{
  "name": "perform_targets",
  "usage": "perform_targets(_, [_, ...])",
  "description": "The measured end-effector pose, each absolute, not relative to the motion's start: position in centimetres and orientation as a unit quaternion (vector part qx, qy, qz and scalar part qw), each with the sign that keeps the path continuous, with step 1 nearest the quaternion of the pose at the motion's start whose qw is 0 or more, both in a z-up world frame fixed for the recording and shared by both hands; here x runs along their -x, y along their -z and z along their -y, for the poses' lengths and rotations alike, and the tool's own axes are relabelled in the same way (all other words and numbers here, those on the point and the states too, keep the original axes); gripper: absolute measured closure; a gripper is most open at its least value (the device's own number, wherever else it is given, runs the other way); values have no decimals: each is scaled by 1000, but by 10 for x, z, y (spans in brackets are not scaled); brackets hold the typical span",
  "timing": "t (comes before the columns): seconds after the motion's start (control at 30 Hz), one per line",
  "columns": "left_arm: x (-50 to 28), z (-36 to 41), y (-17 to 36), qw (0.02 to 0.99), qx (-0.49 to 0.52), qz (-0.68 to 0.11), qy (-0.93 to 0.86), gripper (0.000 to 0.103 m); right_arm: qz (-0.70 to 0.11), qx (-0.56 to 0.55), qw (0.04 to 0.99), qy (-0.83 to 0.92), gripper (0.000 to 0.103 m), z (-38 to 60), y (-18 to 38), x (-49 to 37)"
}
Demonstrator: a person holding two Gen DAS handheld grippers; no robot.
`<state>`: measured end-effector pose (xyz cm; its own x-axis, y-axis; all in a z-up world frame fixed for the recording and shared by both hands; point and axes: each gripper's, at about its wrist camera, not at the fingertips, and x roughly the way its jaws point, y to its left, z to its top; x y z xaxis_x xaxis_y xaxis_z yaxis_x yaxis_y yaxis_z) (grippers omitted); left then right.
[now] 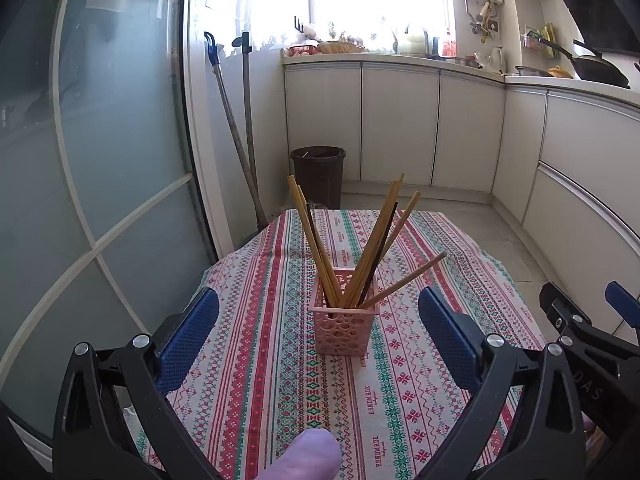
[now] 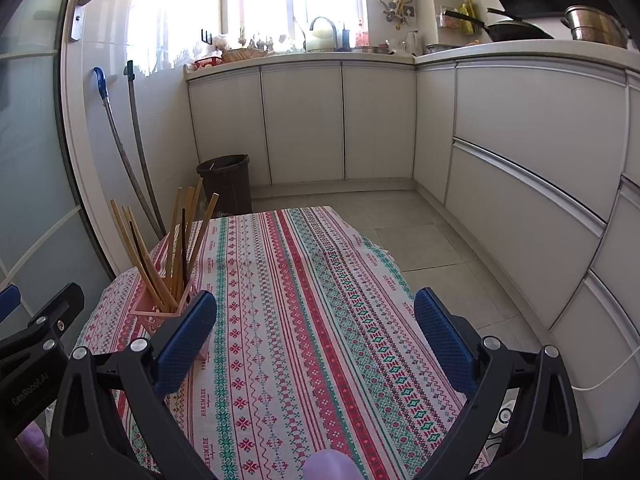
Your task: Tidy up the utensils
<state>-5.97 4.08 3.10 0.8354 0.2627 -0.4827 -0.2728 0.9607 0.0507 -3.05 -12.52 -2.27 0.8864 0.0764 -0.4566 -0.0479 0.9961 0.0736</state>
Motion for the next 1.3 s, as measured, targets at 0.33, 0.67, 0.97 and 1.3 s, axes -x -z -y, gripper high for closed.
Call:
perform_targets(0.33, [59, -43, -31, 958, 8, -251, -142, 7, -237, -31, 970, -32, 7, 126, 24, 30])
perform_targets(0.67, [58, -45, -30, 956, 12, -256, -140, 7, -239, -32, 970, -31, 7, 126, 25, 29])
perform_targets(0.97, [57, -45, -30, 955, 12, -260, -140, 7, -241, -32, 970, -31, 7, 125, 25, 29])
perform_targets(1.3, [52, -45, -26, 951, 1, -277, -140, 24, -245, -28, 969, -31, 7, 123, 26, 28])
